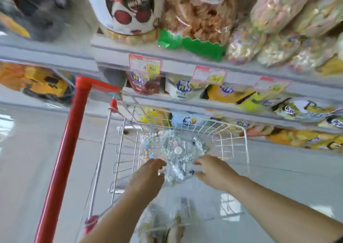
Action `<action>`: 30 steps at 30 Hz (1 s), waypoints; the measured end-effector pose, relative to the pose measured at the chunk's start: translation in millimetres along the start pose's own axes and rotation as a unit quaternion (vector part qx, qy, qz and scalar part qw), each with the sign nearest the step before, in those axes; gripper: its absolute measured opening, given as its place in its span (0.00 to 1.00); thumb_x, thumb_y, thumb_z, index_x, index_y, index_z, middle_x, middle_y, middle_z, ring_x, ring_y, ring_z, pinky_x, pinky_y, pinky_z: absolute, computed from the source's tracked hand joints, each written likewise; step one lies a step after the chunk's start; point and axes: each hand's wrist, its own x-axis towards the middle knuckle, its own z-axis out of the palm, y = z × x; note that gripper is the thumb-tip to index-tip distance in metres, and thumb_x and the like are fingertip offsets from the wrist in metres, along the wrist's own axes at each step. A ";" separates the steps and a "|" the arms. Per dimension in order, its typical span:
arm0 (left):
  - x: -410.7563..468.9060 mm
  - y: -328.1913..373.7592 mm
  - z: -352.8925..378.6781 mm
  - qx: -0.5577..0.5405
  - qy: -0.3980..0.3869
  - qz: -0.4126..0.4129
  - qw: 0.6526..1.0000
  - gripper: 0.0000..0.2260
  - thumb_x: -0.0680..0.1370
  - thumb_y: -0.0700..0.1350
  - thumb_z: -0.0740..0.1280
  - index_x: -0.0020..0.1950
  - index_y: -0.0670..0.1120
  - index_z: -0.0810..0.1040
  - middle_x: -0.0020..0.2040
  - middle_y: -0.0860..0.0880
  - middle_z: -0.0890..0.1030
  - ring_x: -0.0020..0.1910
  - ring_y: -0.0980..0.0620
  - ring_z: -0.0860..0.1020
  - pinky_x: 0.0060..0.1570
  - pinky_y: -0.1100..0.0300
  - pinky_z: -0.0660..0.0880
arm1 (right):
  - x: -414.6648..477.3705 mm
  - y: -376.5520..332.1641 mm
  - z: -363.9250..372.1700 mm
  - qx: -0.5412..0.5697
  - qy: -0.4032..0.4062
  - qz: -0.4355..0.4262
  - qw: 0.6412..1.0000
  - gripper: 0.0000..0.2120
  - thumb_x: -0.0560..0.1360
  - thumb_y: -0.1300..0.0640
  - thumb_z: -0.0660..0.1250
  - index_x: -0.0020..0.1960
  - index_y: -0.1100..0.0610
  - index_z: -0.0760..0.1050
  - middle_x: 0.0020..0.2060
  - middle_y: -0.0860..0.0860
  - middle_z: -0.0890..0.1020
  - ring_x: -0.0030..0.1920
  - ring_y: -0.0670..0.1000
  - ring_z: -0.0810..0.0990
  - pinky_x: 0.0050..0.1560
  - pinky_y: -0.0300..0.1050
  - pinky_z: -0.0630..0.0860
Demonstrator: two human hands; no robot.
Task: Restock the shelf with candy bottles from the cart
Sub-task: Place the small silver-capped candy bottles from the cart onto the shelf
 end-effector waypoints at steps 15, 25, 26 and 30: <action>101.6 -16.1 108.4 0.254 -0.163 0.126 0.945 0.29 0.77 0.32 0.62 0.76 0.51 0.63 0.77 0.49 0.60 0.60 0.44 0.77 0.47 0.51 0.78 | 98.2 3.1 57.1 -0.028 0.105 -0.083 0.991 0.14 0.74 0.64 0.65 0.57 0.50 0.69 0.59 0.48 0.69 0.47 0.53 0.75 0.37 0.46 0.68; 107.7 -0.7 106.6 0.330 -0.184 0.091 0.922 0.26 0.75 0.31 0.67 0.71 0.43 0.66 0.69 0.44 0.64 0.51 0.43 0.81 0.42 0.52 0.78 | 82.0 26.0 37.0 0.279 0.180 0.081 0.940 0.10 0.75 0.63 0.67 0.47 0.48 0.71 0.41 0.48 0.75 0.38 0.47 0.76 0.37 0.40 0.73; 106.0 -0.2 105.9 0.348 -0.180 0.109 0.913 0.24 0.74 0.31 0.67 0.69 0.42 0.68 0.67 0.44 0.67 0.50 0.44 0.81 0.39 0.53 0.75 | 77.6 24.4 34.3 0.319 0.179 0.092 0.926 0.10 0.75 0.62 0.68 0.47 0.48 0.71 0.43 0.49 0.77 0.40 0.49 0.79 0.39 0.42 0.77; 91.6 7.2 90.3 0.405 -0.168 0.155 0.885 0.17 0.77 0.40 0.67 0.66 0.42 0.71 0.60 0.45 0.73 0.51 0.47 0.80 0.39 0.57 0.70 | 51.4 12.4 18.1 0.479 0.180 0.121 0.851 0.09 0.76 0.62 0.69 0.50 0.50 0.73 0.48 0.50 0.77 0.35 0.51 0.82 0.41 0.49 0.81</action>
